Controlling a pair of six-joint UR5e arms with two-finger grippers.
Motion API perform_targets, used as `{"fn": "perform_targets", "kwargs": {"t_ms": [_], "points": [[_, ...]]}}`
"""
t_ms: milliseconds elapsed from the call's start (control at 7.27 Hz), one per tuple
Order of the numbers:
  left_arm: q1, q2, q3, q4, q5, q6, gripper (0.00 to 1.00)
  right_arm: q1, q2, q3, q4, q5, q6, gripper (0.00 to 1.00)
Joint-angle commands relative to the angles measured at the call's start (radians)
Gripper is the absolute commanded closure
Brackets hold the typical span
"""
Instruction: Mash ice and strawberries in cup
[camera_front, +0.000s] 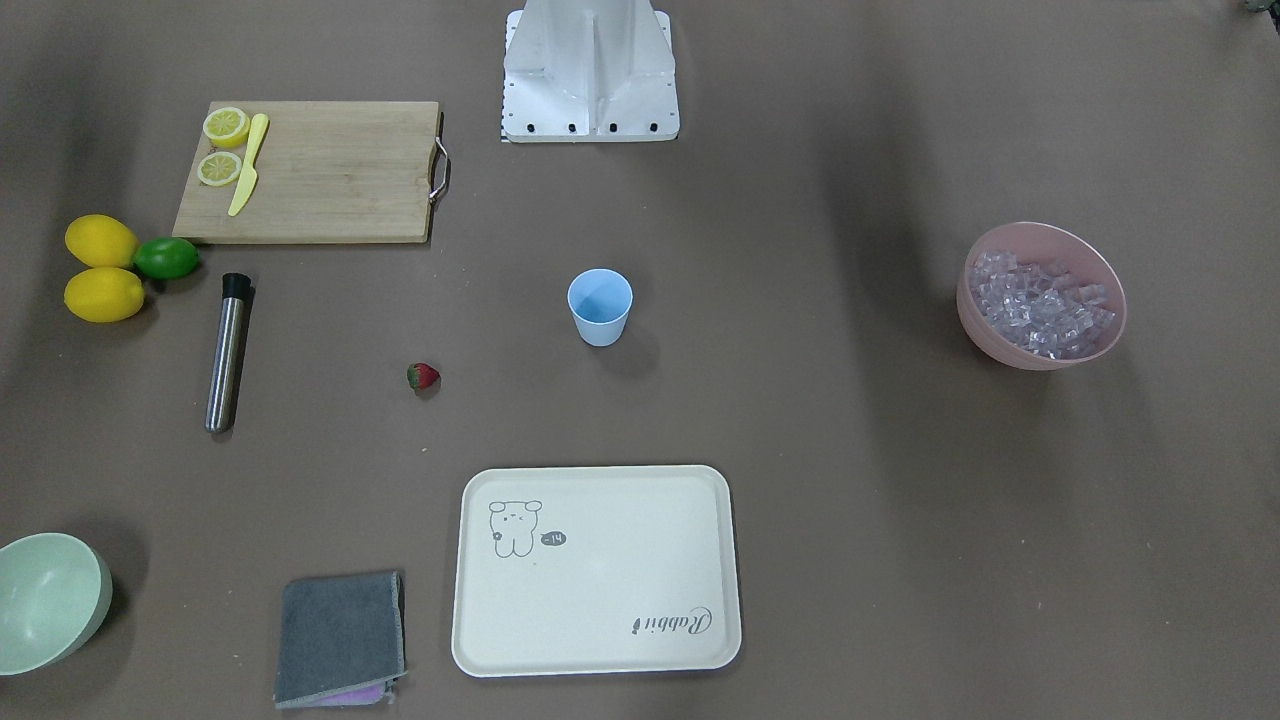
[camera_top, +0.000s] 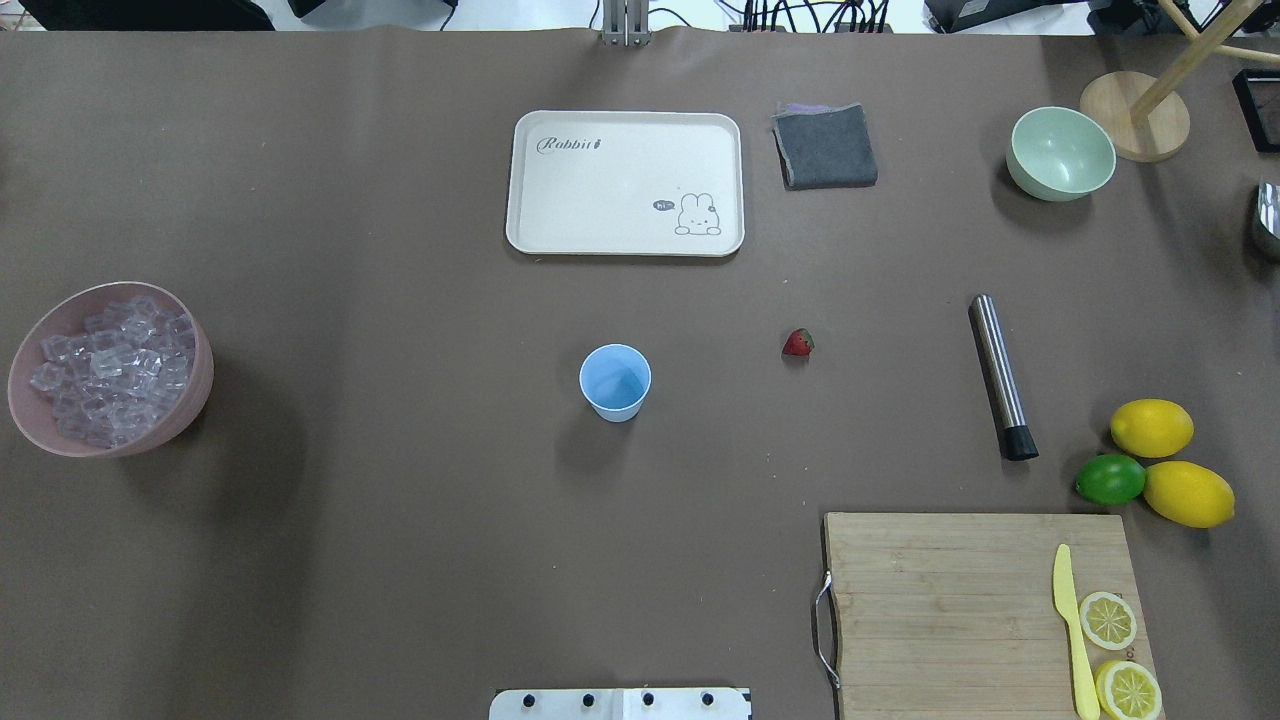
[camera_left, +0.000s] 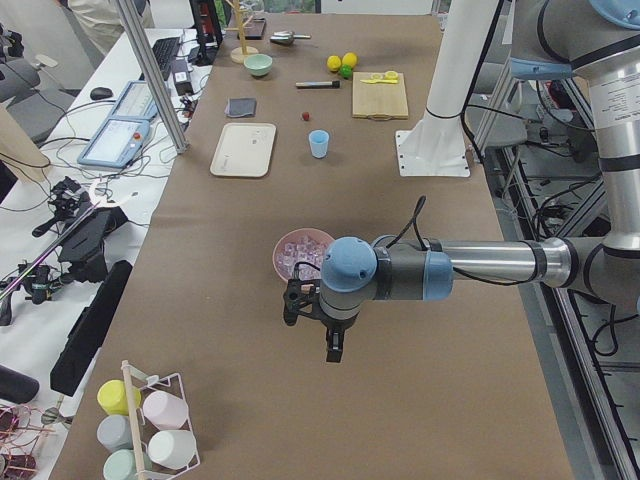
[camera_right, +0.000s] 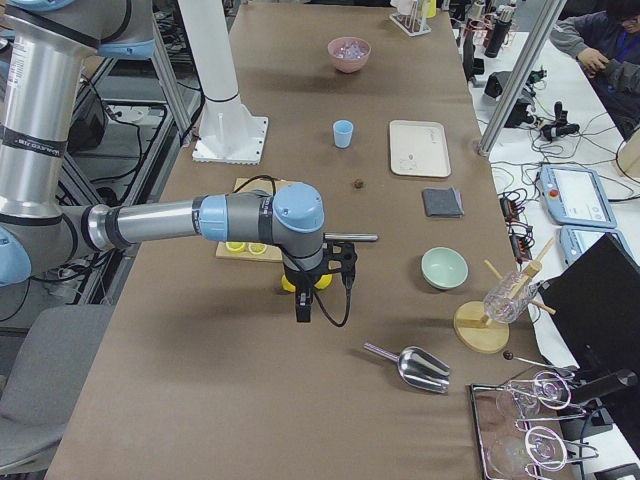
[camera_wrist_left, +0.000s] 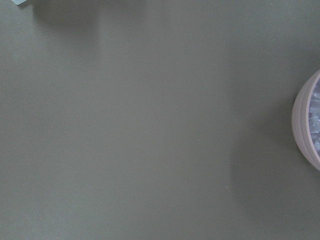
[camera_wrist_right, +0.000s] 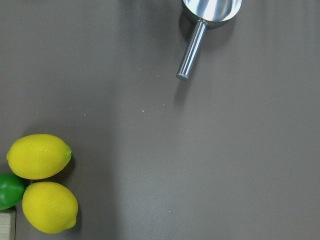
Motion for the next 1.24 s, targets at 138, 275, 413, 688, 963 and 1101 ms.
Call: {"fn": "perform_targets", "kwargs": {"t_ms": [138, 275, 413, 688, 963, 1101], "points": [[0.000, 0.001, -0.002, 0.000, 0.000, 0.000, 0.00, 0.000, -0.005, -0.005, -0.002, -0.005, 0.000, 0.00], [-0.001, 0.001, -0.002, 0.000, 0.000, 0.000, 0.00, 0.000, -0.005, -0.003, 0.002, -0.005, 0.000, 0.00], [0.000, 0.001, -0.004, 0.000, 0.000, 0.000, 0.00, 0.000, 0.000, -0.005, 0.005, -0.006, 0.002, 0.00], [-0.001, -0.001, -0.004, -0.002, 0.000, 0.000, 0.00, 0.000, 0.008, 0.012, 0.014, 0.026, 0.009, 0.00], [-0.002, -0.001, -0.002, -0.002, 0.000, 0.000, 0.00, 0.003, 0.037, 0.016, 0.049, 0.045, 0.017, 0.00], [-0.002, -0.001, -0.004, -0.002, 0.000, -0.001, 0.00, 0.030, 0.037, 0.015, 0.064, 0.058, 0.020, 0.00]]}}
